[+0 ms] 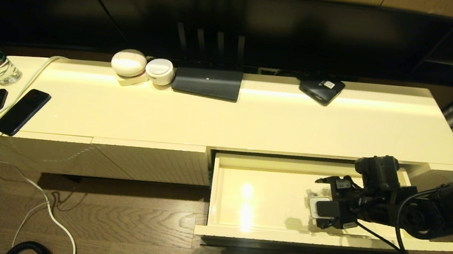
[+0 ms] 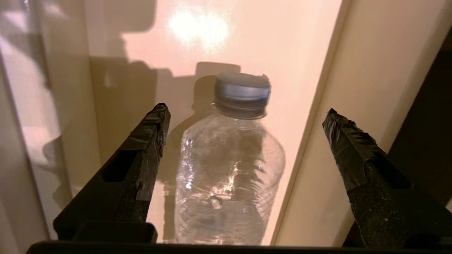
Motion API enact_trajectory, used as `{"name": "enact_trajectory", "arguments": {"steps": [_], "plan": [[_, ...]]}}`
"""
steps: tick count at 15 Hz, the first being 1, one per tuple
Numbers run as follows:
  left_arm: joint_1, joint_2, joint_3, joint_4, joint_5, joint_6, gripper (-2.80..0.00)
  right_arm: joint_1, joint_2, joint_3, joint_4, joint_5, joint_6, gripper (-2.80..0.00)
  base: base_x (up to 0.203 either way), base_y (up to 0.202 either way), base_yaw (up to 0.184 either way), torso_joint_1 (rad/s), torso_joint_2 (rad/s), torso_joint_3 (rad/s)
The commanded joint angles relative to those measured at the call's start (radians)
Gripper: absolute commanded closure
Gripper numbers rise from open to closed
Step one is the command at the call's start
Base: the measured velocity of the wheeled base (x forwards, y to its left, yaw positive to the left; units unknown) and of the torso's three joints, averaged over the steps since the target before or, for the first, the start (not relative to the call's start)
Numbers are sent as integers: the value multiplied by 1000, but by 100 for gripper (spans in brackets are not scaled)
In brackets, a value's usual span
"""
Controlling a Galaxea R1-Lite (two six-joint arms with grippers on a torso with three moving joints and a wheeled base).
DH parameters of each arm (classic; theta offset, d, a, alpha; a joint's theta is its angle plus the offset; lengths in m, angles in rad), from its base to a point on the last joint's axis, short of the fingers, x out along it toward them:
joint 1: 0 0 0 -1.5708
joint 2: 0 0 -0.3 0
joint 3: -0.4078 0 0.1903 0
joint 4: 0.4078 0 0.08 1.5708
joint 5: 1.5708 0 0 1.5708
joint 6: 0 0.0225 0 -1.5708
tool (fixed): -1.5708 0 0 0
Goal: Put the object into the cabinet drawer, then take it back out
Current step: Put the mineral water in the drawer
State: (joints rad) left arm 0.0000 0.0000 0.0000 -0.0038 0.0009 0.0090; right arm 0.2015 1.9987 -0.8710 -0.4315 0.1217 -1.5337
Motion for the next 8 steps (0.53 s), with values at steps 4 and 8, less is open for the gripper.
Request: {"name": "enact_trajectory", "arguments": {"steps": [4,8], "plan": [[0,0,2,-1,1,0,0,-1,-75,-34,20,6,1,-280,0,0,0,0,0,0],[0,0,2,-1,1,0,0,-9,-175,-23,36,7,1,-280,0,0,0,0,0,0]]}}
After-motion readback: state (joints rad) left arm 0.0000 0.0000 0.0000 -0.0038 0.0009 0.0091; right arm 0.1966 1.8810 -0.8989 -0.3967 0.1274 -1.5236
